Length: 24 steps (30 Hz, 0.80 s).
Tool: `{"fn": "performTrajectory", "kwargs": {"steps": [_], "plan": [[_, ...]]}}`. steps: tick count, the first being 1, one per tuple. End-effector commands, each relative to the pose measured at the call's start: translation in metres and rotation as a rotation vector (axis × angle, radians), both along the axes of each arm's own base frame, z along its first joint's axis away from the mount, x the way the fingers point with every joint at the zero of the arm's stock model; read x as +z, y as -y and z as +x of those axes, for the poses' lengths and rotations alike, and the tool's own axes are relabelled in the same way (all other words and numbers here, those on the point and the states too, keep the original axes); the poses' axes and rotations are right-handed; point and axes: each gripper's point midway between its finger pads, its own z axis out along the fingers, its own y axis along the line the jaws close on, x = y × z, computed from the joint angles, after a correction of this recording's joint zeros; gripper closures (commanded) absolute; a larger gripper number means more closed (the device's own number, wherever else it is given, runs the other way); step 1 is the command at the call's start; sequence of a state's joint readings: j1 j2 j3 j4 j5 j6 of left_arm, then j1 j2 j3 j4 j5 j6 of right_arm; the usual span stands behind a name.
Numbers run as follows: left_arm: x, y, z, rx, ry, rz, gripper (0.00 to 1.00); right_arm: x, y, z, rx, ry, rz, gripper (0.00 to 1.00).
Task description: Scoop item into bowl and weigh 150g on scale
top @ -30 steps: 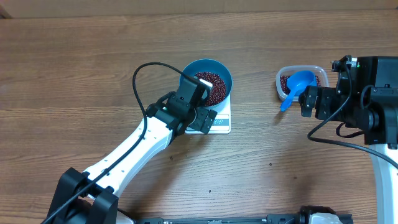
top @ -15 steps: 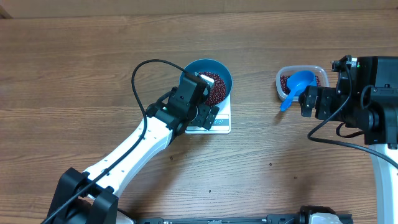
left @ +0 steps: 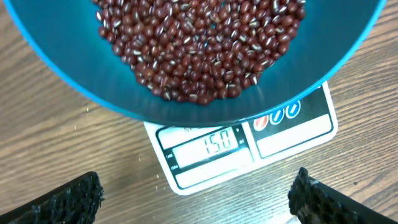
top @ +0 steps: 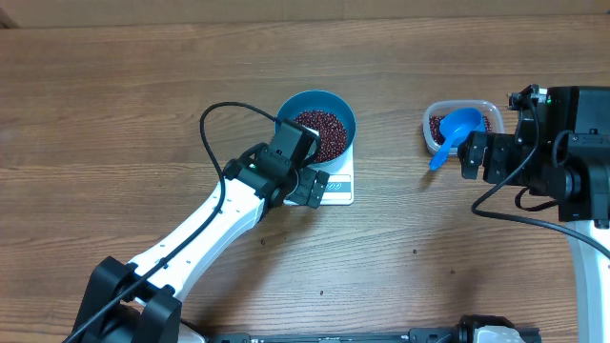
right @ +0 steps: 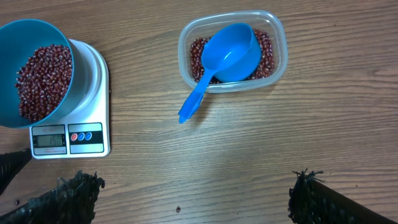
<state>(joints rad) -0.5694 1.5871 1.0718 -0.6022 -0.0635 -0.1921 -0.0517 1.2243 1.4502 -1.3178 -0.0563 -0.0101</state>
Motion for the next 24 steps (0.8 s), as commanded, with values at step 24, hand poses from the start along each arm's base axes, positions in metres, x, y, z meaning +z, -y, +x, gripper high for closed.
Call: {"fn": "performTrajectory", "kwargs": {"steps": [24], "plan": [[0.04,0.01,0.013,-0.056,0.147,-0.066,0.01,-0.001,-0.002,0.001,0.001,0.0,0.011,0.0]]}}
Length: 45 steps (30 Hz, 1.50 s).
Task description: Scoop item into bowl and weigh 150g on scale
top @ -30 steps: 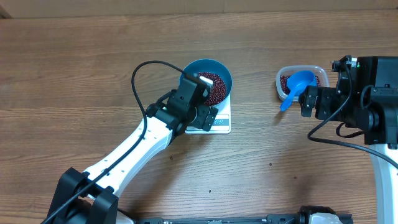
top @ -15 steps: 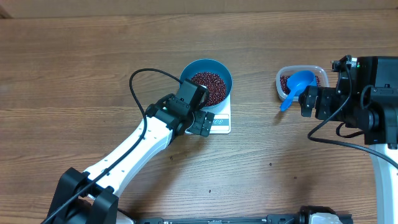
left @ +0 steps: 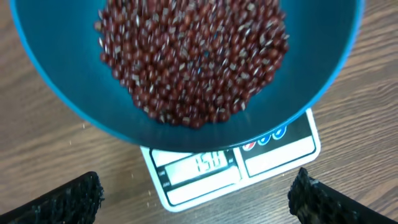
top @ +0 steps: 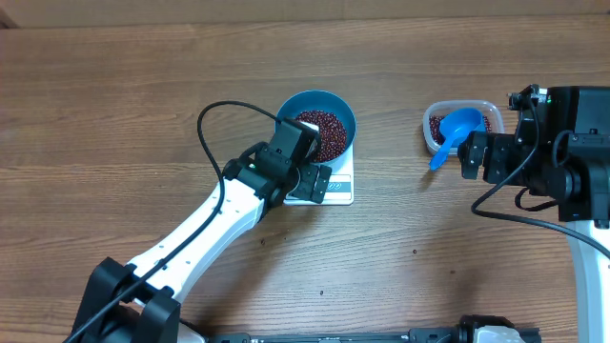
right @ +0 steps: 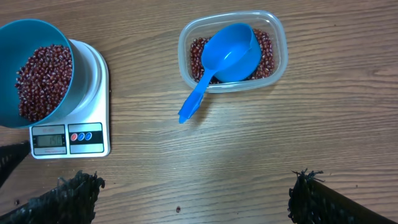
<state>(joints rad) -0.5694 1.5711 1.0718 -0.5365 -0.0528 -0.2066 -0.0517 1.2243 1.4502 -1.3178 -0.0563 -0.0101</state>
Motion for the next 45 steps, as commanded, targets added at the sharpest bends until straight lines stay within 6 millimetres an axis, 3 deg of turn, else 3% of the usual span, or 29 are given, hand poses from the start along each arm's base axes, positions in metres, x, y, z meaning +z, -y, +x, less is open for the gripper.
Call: {"fn": "performTrajectory", "kwargs": {"steps": [1,11,17,30,35,39,45], "plan": [[0.034,0.001,0.002,-0.083,0.114,-0.005,0.01,-0.001,-0.002,0.001,0.002,0.001,0.011,0.0],[0.136,-0.016,-0.02,-0.232,0.548,-0.049,0.01,-0.001,-0.002,0.001,0.002,0.001,0.011,0.0],[0.156,-0.05,-0.033,-0.132,0.804,-0.157,0.0,-0.001,-0.002,0.001,0.002,0.001,0.011,0.0],[0.159,-0.155,-0.084,0.234,1.262,-0.368,0.01,-0.001,-0.002,0.001,0.002,0.001,0.011,0.0],[0.153,-0.193,-0.092,0.404,1.306,-0.404,0.0,-0.001,-0.002,0.001,0.002,0.001,0.011,0.0],[0.135,-0.209,-0.09,0.474,1.25,-0.355,0.0,-0.001,-0.002,0.001,0.001,0.001,0.011,0.0],[0.08,-0.215,-0.086,0.514,1.043,-0.268,0.01,-0.001,-0.002,0.001,0.002,0.0,0.011,0.0]]}}
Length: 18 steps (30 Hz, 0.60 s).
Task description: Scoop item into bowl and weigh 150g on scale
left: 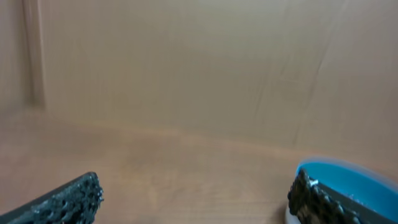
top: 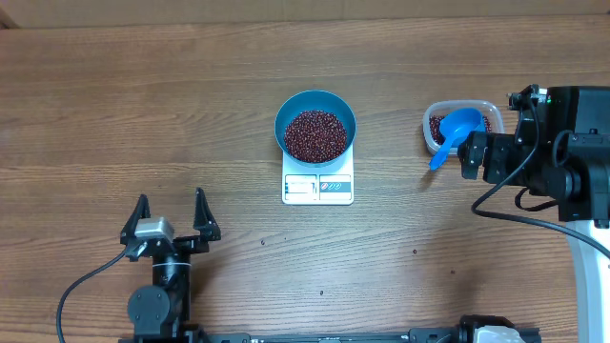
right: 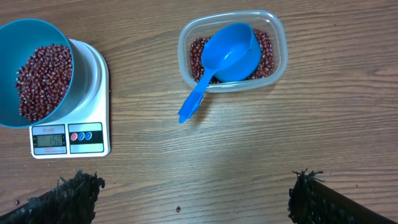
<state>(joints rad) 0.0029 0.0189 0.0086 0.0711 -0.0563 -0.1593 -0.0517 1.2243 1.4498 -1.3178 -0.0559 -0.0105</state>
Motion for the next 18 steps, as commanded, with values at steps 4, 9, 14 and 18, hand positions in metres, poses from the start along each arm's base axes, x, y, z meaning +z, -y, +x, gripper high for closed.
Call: {"fn": "performTrajectory", "kwargs": {"steps": [4,9,14,18], "plan": [[-0.035,-0.002,-0.001,0.009,-0.136,-0.003,0.0,-0.001,-0.002,0.002,0.001,0.001,0.012,0.0],[-0.035,0.001,-0.001,-0.011,-0.14,0.065,0.01,-0.001,-0.002,0.002,0.001,0.001,0.012,0.0],[-0.034,0.002,-0.001,-0.014,-0.138,0.066,0.0,-0.001,-0.002,0.002,0.001,0.001,0.012,0.0],[-0.034,0.002,-0.001,-0.014,-0.139,0.066,0.0,-0.001,-0.002,0.002,0.001,0.001,0.012,0.0]]}}
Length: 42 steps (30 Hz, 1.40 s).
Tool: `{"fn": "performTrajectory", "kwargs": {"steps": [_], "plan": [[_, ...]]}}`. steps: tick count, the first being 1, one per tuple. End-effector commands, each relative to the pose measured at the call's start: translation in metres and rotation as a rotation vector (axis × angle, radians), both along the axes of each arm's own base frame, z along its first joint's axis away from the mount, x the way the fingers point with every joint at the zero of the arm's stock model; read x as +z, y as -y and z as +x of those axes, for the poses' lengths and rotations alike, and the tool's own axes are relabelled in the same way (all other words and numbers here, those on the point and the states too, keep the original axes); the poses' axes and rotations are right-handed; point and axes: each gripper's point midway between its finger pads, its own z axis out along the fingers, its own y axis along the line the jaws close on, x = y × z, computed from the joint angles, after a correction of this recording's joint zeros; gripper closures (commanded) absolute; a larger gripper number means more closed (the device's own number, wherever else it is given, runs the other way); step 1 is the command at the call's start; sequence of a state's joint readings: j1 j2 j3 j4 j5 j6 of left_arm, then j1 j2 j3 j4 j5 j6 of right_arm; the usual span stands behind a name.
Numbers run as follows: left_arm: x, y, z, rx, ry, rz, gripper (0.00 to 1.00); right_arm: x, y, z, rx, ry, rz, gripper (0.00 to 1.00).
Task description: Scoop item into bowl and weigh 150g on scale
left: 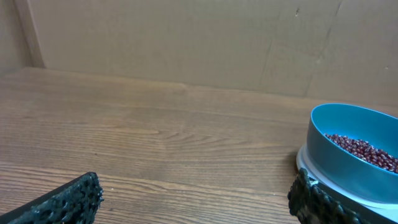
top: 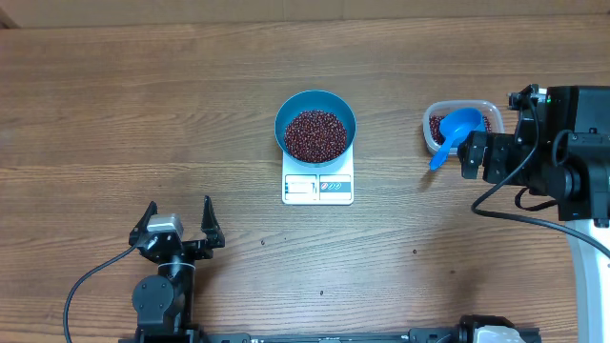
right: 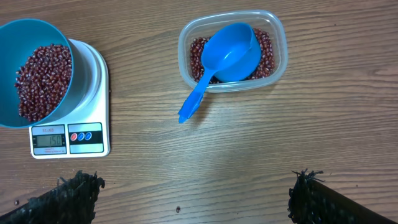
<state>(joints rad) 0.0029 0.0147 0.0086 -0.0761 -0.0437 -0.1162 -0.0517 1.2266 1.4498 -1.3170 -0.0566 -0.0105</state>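
Note:
A blue bowl (top: 315,131) of red beans sits on the white scale (top: 317,188) at mid-table. In the right wrist view the scale display (right: 53,142) reads about 150. A clear container (top: 461,127) of beans stands to the right, with the blue scoop (top: 456,131) resting in it, handle over the rim. My left gripper (top: 178,224) is open and empty at the lower left, far from the scale. My right gripper (top: 481,157) is open and empty just in front of the container. The left wrist view shows the bowl (left: 354,146) at its right edge.
A few stray beans lie on the wood, such as one bean (top: 263,242) and another bean (top: 414,252) in front of the scale. The right arm's body (top: 572,152) fills the right edge. The left arm's base stands at the lower left.
My left gripper has shifted slightly to the right at the lower left, still open. Its wrist view is now sharp and shows the bowl. The right arm, bowl and scoop have not moved.
My left gripper was open at the scale's front, under the bowl's rim, with the display reading 150. Then it stood a little further off the bowl. Later it was back at the lower left, where it stays. My right gripper stayed open by the container throughout.

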Motion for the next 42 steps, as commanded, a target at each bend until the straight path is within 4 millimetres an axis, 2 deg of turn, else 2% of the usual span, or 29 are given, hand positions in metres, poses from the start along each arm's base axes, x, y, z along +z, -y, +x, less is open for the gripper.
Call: {"fn": "performTrajectory", "kwargs": {"steps": [1,33,37,42], "plan": [[0.001,-0.001,0.0,-0.003,0.007,0.023,0.0,0.0,-0.002,0.001,0.001,0.002,0.011,0.0],[0.001,-0.001,0.0,-0.003,0.007,0.023,0.0,0.001,-0.002,0.0,0.0,0.005,0.011,0.0],[0.001,-0.001,0.0,-0.003,0.007,0.023,0.01,0.013,0.001,0.01,-0.005,0.097,0.002,0.0],[0.001,-0.001,0.0,-0.003,0.007,0.023,0.01,0.021,-0.016,0.036,0.062,0.286,0.076,0.0]]}}
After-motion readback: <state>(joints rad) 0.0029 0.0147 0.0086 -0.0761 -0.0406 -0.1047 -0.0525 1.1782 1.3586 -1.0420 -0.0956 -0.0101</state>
